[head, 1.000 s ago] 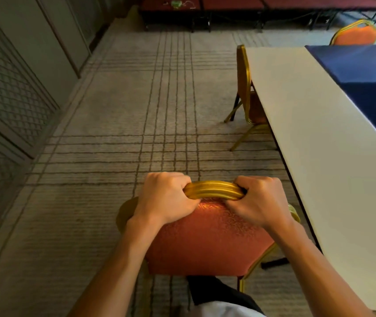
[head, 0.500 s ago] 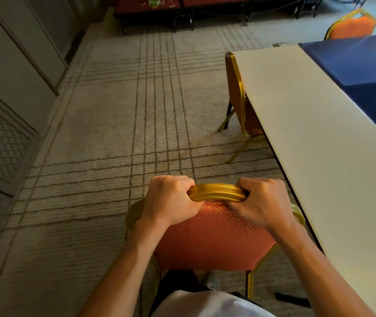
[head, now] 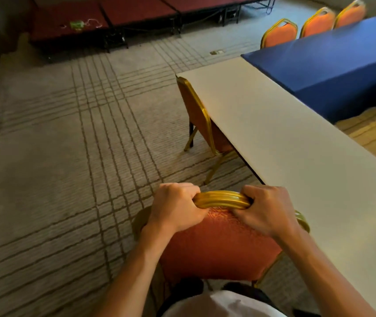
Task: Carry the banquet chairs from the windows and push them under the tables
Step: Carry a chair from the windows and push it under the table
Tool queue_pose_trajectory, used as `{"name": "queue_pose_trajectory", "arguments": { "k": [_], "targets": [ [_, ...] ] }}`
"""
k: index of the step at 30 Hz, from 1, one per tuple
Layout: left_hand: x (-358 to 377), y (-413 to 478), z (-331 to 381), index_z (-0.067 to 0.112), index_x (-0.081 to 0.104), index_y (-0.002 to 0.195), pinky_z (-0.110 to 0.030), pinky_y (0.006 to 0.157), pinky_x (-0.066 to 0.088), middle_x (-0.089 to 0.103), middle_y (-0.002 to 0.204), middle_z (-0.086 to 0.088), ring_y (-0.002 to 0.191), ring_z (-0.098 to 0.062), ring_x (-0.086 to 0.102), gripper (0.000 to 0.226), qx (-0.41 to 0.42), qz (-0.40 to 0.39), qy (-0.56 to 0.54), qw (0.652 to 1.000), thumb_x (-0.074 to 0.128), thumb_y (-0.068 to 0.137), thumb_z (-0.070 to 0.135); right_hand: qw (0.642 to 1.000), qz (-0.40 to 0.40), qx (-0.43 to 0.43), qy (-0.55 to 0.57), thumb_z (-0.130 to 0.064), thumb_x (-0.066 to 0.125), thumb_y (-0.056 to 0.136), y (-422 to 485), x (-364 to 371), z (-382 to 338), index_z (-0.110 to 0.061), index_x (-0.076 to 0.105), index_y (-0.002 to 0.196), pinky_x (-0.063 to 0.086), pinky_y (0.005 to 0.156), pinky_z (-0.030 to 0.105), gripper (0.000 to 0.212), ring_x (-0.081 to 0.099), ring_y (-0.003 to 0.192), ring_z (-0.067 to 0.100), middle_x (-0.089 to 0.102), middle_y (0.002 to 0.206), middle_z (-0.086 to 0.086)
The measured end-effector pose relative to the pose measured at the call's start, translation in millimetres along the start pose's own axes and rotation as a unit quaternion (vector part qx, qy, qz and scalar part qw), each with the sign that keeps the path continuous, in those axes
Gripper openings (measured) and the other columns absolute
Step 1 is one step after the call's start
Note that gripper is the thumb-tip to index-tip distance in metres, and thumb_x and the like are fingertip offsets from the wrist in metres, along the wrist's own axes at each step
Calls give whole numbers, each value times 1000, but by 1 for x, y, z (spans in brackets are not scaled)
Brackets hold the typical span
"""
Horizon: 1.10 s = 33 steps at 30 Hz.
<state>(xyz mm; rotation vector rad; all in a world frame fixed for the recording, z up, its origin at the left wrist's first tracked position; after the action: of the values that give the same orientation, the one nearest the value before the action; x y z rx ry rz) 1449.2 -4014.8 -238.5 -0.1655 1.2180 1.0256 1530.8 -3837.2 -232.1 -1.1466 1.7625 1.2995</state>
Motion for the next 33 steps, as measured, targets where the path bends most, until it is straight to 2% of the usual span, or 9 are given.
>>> {"name": "queue_pose_trajectory", "arguments": {
  "k": [4,11,18,23,26,30,33],
  "targets": [
    [13,52,-9,24,49,52,-23,51,29,52,51,8,47,-10,48,37,60,-21,-22,998,69,76,44,998,1,62,-28,-57,58,77,25,1,20,-26,49,56,44,49,28,38,52,47,11,51,52,-11],
    [51,138,-17,27,54,53,-22,51,33,53,52,10,46,-8,47,37,136,-66,-55,987,76,76,45,988,39,142,-50,-54,59,75,64,7,62,-23,58,57,45,49,28,36,57,48,14,55,52,-9],
    [101,211,-17,24,55,51,-19,50,30,53,50,10,43,-5,44,36,166,-113,-63,978,74,75,45,976,45,198,-78,-53,68,72,98,27,117,-22,51,55,43,47,28,39,58,46,18,54,50,-7],
    [140,264,-17,22,59,54,-25,45,41,55,51,7,44,-10,49,36,180,-145,-88,969,76,75,46,965,72,234,-90,-55,59,71,125,32,155,-23,45,52,41,45,28,40,55,43,20,51,47,-6],
    [159,288,-12,21,61,54,-24,46,40,57,51,7,45,-10,50,36,206,-163,-81,962,79,72,47,959,67,259,-98,-48,71,67,134,35,175,-20,47,52,40,44,29,39,54,43,22,51,47,-5],
    [173,315,-5,22,58,53,-19,49,29,58,51,6,45,-12,52,38,246,-154,-82,953,88,63,42,945,68,296,-121,-38,89,58,144,38,189,-20,47,52,37,44,27,46,54,42,23,50,47,-5],
    [188,337,-4,20,59,54,-19,51,28,60,53,5,48,-14,56,34,273,-168,-107,941,83,63,42,935,90,317,-130,-37,87,60,153,38,195,-20,47,52,34,45,26,44,52,41,22,49,47,-6]
  ]
}}
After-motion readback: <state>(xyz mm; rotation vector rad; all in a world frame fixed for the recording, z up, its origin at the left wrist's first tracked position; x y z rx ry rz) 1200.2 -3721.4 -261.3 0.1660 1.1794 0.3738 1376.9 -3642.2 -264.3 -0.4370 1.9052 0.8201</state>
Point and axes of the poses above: each hand's wrist, its own y-axis towards the middle knuckle, its own x-axis out of the palm, z = x × y, the point moved 7 cm from there along y, towards the middle knuckle
